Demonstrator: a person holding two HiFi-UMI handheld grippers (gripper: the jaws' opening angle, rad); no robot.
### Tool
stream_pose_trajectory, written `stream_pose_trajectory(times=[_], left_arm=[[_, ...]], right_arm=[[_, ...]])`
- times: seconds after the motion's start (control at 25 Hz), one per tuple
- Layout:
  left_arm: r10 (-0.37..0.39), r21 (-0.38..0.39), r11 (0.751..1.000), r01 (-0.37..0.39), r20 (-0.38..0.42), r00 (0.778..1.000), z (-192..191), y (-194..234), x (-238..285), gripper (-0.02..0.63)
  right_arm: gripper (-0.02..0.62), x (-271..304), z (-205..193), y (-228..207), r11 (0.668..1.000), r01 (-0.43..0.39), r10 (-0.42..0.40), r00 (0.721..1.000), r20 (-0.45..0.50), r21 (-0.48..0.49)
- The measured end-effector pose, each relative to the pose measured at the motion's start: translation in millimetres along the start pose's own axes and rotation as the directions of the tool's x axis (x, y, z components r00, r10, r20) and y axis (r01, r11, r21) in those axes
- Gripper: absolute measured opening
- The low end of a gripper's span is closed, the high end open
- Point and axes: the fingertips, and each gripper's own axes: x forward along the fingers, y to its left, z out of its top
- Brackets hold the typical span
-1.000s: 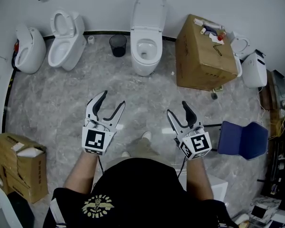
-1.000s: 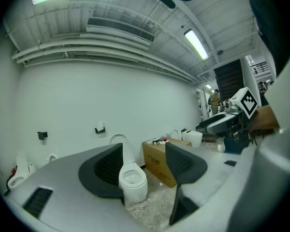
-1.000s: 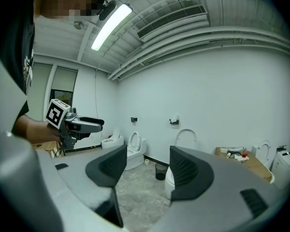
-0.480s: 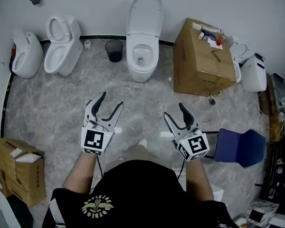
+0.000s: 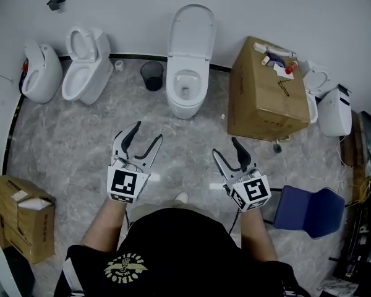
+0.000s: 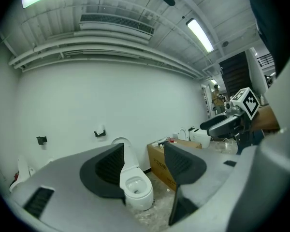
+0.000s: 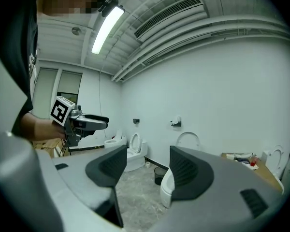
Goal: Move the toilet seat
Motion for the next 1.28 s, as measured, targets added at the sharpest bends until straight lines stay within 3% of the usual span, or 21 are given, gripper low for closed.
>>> stream_pose_trajectory(times=[0.44, 0.72, 1.28], left_arm=[[0.064, -0.013, 0.998, -0.064, -0.025, 0.998, 3.6, -0.2, 13.9, 0.270], [0.050, -0.007, 0.999, -0.050, -0.030, 0.998, -3.2, -4.4, 20.2, 0.268], [0.043, 0.000, 0.999, -0.043, -0.015, 0.999, -7.3, 31.4, 62.3, 0.261]], right_arm=[[0.265, -4.0, -2.1, -43.6, 1.000, 0.001, -0.002, 0.999, 0.036, 0.029], [0.265, 1.2, -9.7, -46.4, 0.999, 0.003, -0.005, 0.999, 0.031, 0.041], [0.265, 47.8, 1.1, -66.4, 1.000, 0.010, -0.010, 1.000, 0.016, 0.022]])
